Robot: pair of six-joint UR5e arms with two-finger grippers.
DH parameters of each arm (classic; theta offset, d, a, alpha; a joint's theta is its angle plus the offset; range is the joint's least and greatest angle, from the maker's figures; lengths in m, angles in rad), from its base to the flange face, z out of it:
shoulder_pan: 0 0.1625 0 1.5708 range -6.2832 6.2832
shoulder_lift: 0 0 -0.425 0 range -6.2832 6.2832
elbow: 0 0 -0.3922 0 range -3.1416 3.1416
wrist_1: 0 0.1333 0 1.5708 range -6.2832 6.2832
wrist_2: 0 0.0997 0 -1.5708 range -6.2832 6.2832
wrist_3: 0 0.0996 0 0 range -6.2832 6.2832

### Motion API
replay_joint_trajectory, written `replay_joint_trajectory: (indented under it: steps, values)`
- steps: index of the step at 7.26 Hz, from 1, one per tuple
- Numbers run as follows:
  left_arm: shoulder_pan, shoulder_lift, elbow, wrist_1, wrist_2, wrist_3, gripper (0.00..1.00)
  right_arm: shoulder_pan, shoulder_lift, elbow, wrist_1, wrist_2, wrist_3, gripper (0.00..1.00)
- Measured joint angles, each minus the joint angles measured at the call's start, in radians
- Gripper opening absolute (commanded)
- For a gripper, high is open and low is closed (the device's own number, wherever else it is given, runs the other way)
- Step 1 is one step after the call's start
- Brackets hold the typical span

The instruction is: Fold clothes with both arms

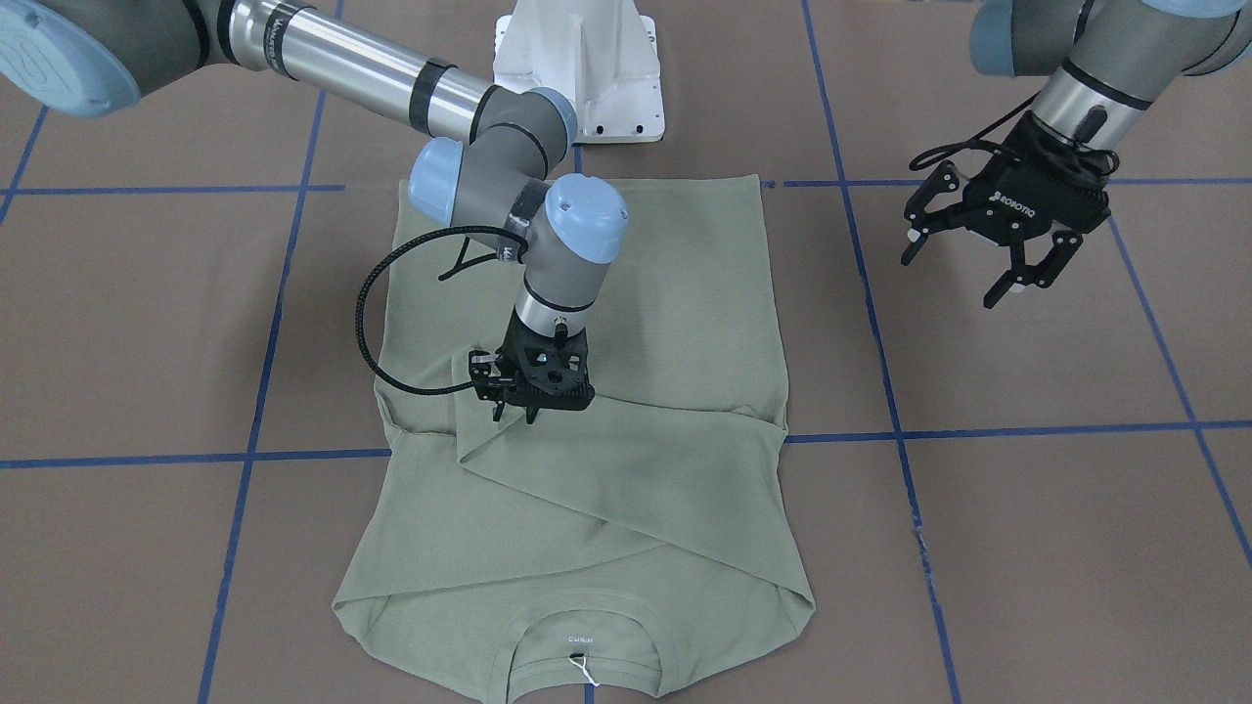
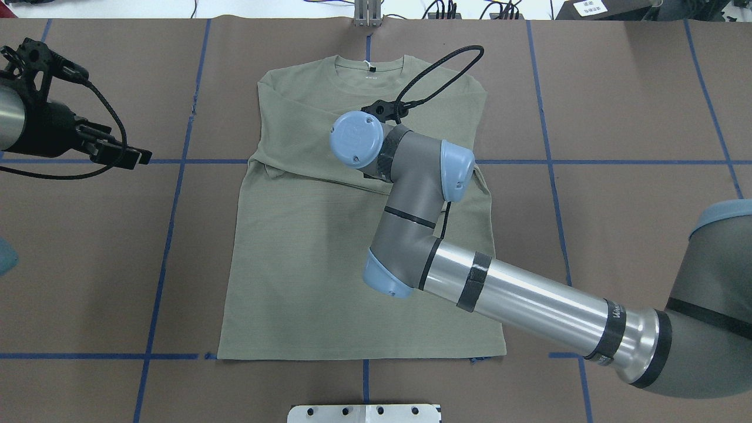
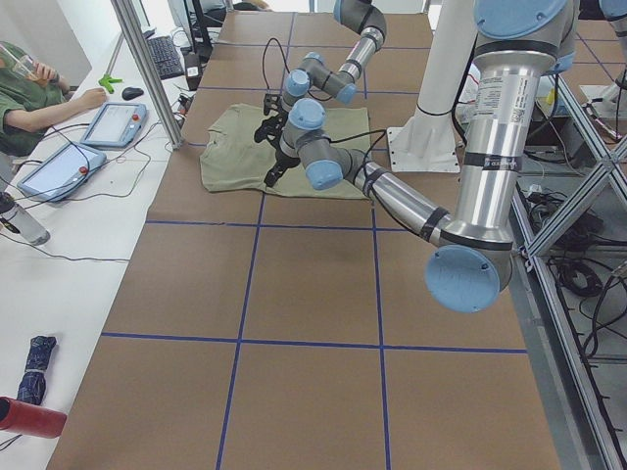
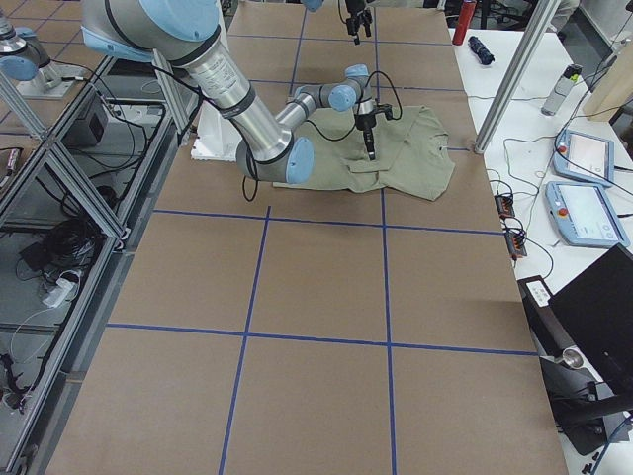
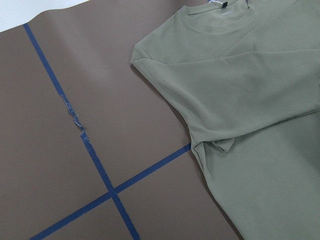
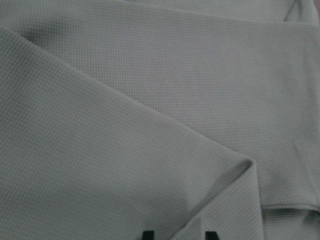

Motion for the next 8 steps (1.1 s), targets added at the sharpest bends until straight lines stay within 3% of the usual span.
replay_joint_trajectory:
  steps: [4, 8]
  values:
    - [0.001, -0.004, 0.001, 0.000, 0.000, -0.001, 1.00, 0.010, -0.001, 0.013, -0.021, 0.002, -0.011, 0.00]
    - [0.002, -0.008, -0.001, 0.000, 0.000, -0.008, 1.00, 0.079, -0.172, 0.208, -0.051, 0.011, -0.147, 0.00]
